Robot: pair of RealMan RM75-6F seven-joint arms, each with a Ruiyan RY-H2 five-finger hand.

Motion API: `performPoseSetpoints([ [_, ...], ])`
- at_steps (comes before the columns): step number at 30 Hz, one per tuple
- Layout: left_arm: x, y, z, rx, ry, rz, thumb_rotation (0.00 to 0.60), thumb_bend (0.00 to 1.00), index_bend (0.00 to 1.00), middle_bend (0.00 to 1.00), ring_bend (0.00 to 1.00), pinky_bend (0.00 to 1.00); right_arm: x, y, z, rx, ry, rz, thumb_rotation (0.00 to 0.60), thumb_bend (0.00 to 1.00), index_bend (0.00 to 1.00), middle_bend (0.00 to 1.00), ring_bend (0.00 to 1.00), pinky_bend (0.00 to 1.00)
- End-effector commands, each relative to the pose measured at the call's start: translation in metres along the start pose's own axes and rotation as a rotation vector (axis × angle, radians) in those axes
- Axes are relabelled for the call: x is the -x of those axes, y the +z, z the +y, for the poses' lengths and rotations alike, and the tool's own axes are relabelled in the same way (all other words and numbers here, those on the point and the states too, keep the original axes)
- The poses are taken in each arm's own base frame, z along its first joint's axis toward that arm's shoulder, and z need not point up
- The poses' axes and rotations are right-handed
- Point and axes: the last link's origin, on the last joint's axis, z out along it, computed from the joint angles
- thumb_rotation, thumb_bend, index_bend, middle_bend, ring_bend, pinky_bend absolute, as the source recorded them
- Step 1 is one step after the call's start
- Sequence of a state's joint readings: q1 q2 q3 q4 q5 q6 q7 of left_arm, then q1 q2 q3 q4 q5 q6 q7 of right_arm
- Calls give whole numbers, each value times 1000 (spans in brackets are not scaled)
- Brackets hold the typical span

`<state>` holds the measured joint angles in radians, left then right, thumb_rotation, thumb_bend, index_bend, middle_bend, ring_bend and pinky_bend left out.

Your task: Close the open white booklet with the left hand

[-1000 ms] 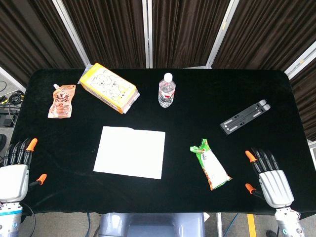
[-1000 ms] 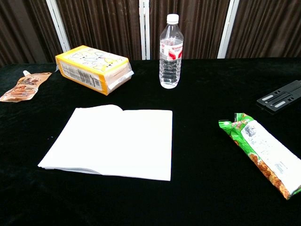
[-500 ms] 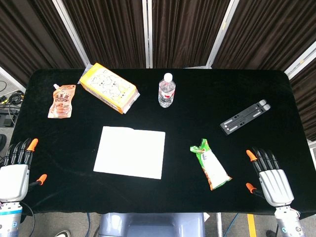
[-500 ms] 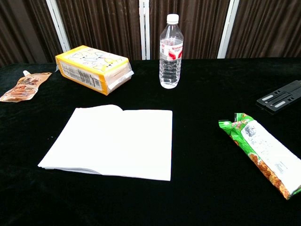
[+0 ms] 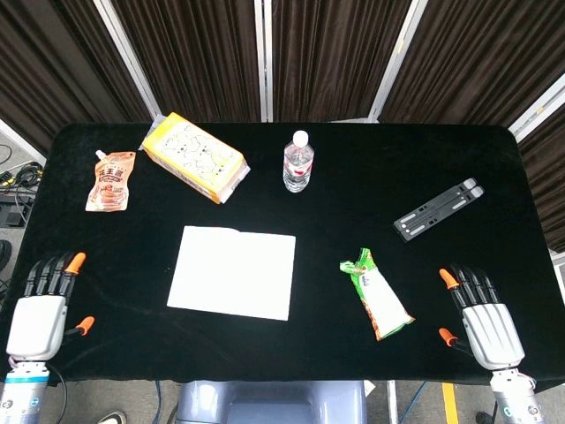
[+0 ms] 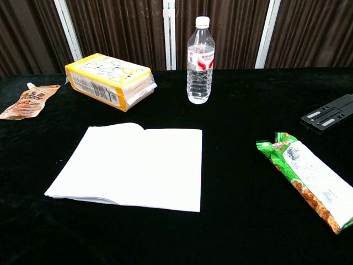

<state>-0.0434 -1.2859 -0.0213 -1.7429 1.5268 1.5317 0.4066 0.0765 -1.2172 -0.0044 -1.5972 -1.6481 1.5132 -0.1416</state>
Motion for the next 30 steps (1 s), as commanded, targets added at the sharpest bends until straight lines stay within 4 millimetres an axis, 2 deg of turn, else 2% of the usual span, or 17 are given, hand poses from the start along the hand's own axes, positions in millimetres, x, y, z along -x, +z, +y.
performPoseSetpoints([
  [1, 6, 3, 10, 45, 14, -23, 600, 153, 0, 0, 0, 0, -3, 0, 0, 1, 8, 7, 600, 45, 0, 0, 0, 0],
  [12, 38, 22, 63, 186, 92, -123, 600, 229, 0, 0, 0, 0, -6, 1, 2, 4, 20, 12, 600, 47, 0, 0, 0, 0],
  [16, 50, 29, 80, 221, 124, -145, 600, 345, 0, 0, 0, 0, -8, 1, 2, 6, 30, 16, 600, 46, 0, 0, 0, 0],
  [21, 65, 39, 94, 237, 148, -179, 600, 337, 0, 0, 0, 0, -9, 1, 3, 6, 41, 12, 600, 47, 0, 0, 0, 0],
  [25, 71, 46, 103, 245, 160, -182, 600, 279, 0, 0, 0, 0, -10, 1, 2, 5, 50, 15, 600, 47, 0, 0, 0, 0],
  [30, 79, 55, 112, 250, 176, -190, 600, 275, 0, 0, 0, 0, -11, 1, 2, 3, 57, 15, 600, 46, 0, 0, 0, 0],
])
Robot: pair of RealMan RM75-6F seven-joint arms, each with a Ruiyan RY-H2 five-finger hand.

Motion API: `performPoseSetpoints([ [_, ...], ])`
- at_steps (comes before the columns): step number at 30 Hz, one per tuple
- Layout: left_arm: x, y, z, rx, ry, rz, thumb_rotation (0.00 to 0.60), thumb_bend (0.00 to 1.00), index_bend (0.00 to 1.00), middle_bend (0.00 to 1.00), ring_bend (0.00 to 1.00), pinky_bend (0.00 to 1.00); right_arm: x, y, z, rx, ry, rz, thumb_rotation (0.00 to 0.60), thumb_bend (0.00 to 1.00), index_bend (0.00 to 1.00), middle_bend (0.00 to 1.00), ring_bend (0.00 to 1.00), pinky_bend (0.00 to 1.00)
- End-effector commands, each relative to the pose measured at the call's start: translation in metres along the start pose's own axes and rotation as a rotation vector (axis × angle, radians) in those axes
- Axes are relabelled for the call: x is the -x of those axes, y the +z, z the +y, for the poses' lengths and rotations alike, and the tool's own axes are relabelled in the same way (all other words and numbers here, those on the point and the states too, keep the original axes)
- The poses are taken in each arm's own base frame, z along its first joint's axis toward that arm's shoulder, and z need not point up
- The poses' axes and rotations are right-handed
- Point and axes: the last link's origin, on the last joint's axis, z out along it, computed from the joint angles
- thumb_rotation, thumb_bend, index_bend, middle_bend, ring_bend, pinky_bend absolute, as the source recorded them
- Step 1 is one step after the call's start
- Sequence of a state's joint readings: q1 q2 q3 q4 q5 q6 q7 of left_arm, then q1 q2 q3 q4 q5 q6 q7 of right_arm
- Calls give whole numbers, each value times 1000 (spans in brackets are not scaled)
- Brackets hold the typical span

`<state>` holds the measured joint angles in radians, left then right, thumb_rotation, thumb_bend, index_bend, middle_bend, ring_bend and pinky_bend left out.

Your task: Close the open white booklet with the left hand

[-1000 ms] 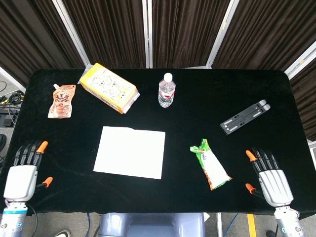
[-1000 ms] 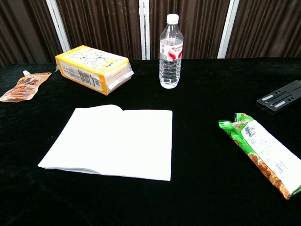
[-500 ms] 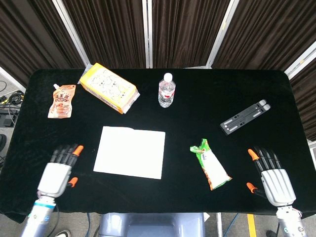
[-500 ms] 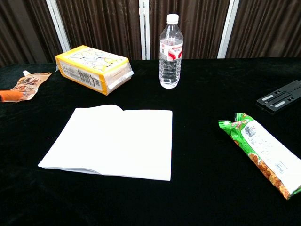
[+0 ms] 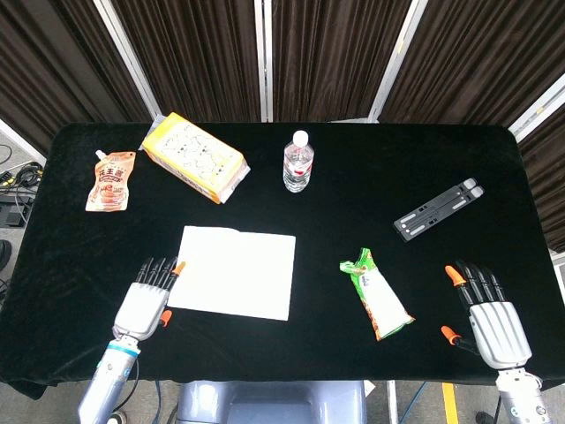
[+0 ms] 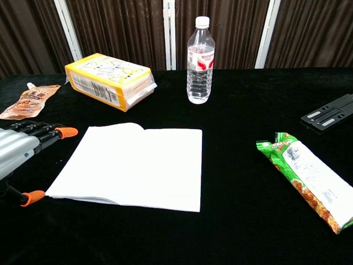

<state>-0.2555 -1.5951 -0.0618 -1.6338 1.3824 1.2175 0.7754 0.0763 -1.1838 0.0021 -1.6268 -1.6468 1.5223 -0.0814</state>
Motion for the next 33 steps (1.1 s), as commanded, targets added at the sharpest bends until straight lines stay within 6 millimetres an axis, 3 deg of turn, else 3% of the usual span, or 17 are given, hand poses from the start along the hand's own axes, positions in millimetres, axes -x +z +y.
performPoseSetpoints([
  [1, 2, 8, 6, 6, 5, -4, 600, 276, 0, 0, 0, 0, -1, 0, 0, 1, 2, 1, 600, 46, 0, 0, 0, 0],
  [10, 15, 17, 19, 14, 6, -41, 600, 288, 0, 0, 0, 0, 0, -1, 0, -3, 3, -4, 600, 47, 0, 0, 0, 0],
  [33, 28, 31, 26, 4, 29, -58, 600, 307, 0, 0, 0, 0, 2, -2, -3, -12, 10, -6, 600, 46, 0, 0, 0, 0],
])
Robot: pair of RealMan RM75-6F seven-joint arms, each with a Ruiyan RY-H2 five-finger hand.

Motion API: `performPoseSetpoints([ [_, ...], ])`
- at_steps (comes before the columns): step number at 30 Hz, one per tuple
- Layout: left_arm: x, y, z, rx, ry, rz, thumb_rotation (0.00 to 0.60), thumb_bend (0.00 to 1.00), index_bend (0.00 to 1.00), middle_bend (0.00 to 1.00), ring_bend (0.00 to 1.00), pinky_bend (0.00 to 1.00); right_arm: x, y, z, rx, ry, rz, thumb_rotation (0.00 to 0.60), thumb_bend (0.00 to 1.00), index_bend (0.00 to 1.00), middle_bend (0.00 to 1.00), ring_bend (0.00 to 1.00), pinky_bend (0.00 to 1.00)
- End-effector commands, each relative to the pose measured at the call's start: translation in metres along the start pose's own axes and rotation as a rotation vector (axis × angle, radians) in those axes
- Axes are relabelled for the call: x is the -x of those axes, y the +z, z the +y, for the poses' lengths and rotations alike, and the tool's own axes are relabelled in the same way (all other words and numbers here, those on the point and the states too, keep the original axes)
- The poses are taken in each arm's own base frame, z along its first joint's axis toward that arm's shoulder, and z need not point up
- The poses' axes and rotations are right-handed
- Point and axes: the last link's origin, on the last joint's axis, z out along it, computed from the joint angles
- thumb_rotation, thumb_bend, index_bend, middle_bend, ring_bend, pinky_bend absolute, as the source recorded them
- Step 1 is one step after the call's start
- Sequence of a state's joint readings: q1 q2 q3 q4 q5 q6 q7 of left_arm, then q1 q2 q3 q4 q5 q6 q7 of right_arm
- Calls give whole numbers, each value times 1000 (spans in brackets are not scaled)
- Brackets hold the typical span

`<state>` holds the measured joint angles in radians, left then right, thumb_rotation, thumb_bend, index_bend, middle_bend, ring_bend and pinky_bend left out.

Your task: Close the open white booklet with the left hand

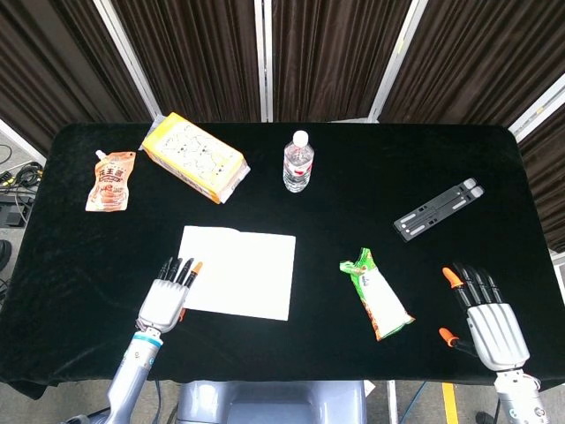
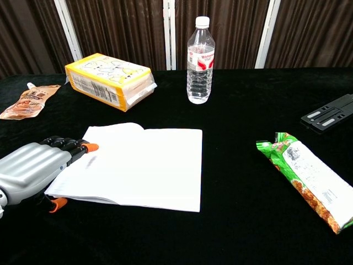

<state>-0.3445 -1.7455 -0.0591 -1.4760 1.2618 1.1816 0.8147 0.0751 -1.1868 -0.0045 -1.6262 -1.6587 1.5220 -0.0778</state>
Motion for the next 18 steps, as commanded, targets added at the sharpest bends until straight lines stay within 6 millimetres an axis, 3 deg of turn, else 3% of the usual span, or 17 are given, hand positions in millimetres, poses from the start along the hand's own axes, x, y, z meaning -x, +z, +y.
performPoseSetpoints([
  [1, 0, 1, 1, -2, 1, 5, 600, 309, 0, 0, 0, 0, 0, 0, 0, -2, 6, 1, 600, 46, 0, 0, 0, 0],
  [5, 0, 3, 3, -8, 8, 27, 600, 341, 0, 0, 0, 0, 0, -1, -1, -4, 5, 2, 600, 45, 0, 0, 0, 0],
  [12, -2, 4, 5, -3, 19, 64, 600, 529, 0, 0, 0, 0, 0, -1, -1, -4, 6, 1, 600, 46, 0, 0, 0, 0],
  [18, -13, 6, 5, -3, 3, 116, 600, 545, 0, 0, 0, 0, 1, -1, -1, -4, 4, -1, 600, 46, 0, 0, 0, 0],
])
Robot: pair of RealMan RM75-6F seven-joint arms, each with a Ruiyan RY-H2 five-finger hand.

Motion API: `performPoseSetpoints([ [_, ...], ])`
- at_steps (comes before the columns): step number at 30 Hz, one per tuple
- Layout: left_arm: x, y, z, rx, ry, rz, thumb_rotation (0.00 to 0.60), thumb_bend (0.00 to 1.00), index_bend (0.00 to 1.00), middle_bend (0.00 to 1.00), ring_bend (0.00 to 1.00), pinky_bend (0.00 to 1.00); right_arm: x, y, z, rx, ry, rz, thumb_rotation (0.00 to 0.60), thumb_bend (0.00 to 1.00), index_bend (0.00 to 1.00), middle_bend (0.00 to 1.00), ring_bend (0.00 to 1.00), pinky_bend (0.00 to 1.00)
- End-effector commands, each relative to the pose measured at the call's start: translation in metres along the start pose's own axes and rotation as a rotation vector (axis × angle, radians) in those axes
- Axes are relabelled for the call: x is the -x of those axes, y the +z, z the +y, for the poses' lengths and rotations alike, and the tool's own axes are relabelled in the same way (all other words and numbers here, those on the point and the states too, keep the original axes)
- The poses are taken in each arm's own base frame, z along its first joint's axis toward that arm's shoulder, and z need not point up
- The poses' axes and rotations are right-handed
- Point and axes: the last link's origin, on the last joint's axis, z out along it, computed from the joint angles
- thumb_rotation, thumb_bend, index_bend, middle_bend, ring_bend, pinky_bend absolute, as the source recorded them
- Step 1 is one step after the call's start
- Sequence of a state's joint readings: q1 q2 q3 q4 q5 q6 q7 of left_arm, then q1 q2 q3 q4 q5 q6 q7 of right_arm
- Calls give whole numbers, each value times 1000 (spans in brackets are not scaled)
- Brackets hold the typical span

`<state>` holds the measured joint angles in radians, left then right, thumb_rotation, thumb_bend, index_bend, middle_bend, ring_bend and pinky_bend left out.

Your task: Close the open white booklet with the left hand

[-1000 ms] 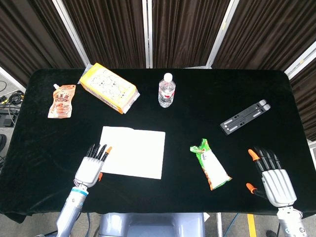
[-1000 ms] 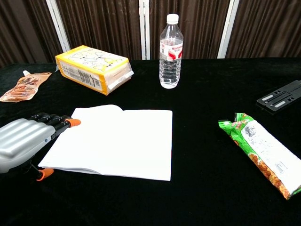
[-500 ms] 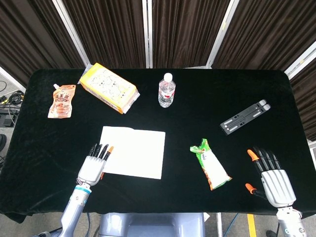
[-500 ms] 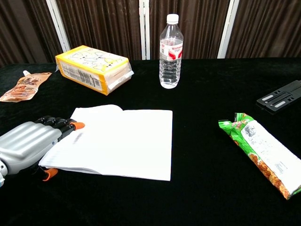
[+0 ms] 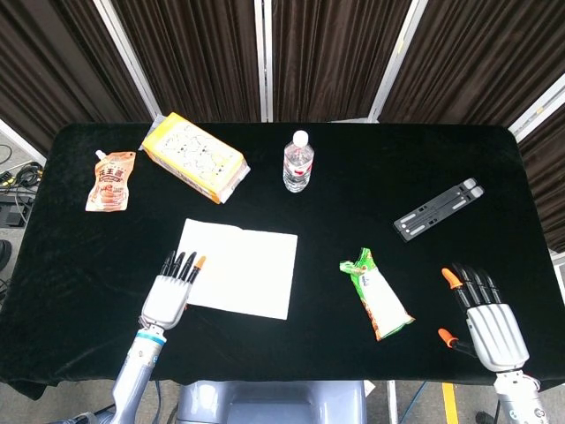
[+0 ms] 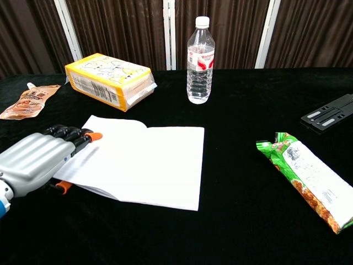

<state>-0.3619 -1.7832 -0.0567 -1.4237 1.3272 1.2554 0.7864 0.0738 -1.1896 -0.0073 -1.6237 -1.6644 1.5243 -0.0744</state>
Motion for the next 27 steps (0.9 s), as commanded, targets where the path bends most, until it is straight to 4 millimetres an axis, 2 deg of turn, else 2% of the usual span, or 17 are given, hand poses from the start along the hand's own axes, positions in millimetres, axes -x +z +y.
performPoseSetpoints([
  [1, -6, 1, 0, 1, -12, 22, 600, 545, 0, 0, 0, 0, 0, 0, 0, 0, 0, -1, 600, 45, 0, 0, 0, 0],
  [11, -26, -4, 9, 48, -7, 122, 600, 544, 0, 0, 0, 0, -1, 0, -1, -1, 1, 4, 600, 45, 0, 0, 0, 0],
  [18, -44, 5, 22, 102, -19, 183, 600, 532, 0, 0, 0, 0, -3, 0, 0, 2, 5, 9, 600, 45, 0, 0, 0, 0],
  [20, -50, 8, 26, 122, -13, 214, 600, 492, 0, 0, 0, 0, -4, 1, 1, 5, 8, 13, 600, 45, 0, 0, 0, 0],
  [22, -53, 10, 29, 138, -17, 233, 600, 408, 0, 0, 0, 0, -4, 1, 1, 7, 10, 13, 600, 45, 0, 0, 0, 0],
  [27, -54, 13, 35, 166, -51, 262, 600, 357, 0, 0, 0, 0, -4, 1, 1, 5, 13, 10, 600, 45, 0, 0, 0, 0],
])
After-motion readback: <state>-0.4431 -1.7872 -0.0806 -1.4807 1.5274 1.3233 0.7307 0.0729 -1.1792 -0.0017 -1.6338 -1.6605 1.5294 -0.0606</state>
